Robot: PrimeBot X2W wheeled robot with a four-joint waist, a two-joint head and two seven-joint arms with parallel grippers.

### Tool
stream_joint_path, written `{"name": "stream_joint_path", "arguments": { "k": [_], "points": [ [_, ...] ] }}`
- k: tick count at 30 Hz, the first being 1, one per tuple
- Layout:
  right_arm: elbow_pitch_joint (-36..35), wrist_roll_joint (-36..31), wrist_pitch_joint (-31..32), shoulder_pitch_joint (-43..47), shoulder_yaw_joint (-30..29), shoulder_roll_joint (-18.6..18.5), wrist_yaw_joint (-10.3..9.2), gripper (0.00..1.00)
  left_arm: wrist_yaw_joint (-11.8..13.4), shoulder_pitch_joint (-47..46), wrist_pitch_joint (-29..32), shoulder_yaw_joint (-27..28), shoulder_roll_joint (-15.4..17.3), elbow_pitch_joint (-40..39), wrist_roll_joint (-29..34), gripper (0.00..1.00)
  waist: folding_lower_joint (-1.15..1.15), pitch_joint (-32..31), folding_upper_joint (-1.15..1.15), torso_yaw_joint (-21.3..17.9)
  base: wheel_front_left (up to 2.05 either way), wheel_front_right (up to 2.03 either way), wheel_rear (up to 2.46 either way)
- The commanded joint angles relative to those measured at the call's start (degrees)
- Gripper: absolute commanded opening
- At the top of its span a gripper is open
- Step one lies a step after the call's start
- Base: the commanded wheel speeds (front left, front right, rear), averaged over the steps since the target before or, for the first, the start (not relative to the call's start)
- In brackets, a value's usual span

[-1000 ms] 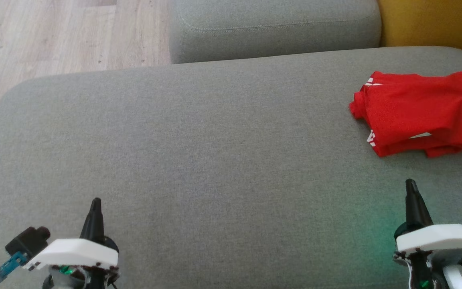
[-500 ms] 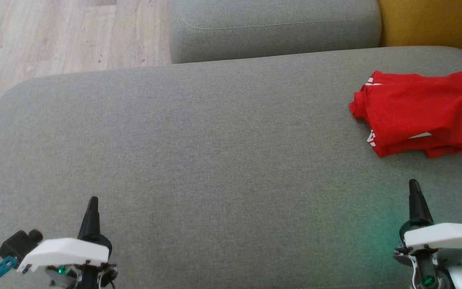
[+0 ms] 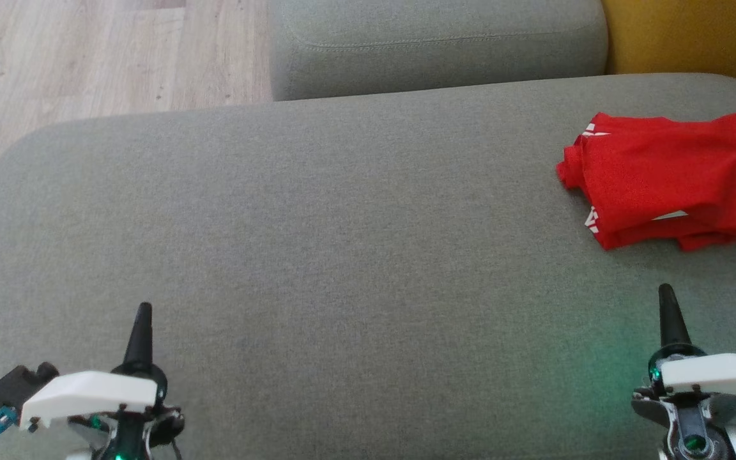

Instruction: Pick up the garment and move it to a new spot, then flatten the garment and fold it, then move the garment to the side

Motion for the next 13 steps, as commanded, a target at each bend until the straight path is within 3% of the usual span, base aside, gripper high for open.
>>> {"name": "stream_joint_path", "arguments": {
  "k": [1, 13],
  "points": [
    [-2.3, 1.7, 0.4, -3.5, 0.2, 0.1, 0.31, 0.0, -0.6, -3.0, 0.5, 1.9, 0.4, -2.3, -1.7, 0.0, 0.0, 0.0, 0.0, 0.0, 0.0, 0.0, 0.0],
    [-3.1, 9.6, 2.6, -3.8, -1.2, 0.9, 0.36, 0.0, -1.2, -3.6, 2.7, 2.9, 0.5, -2.9, -10.4, 0.0, 0.0, 0.0, 0.0, 0.0, 0.0, 0.0, 0.0]
  ]
}}
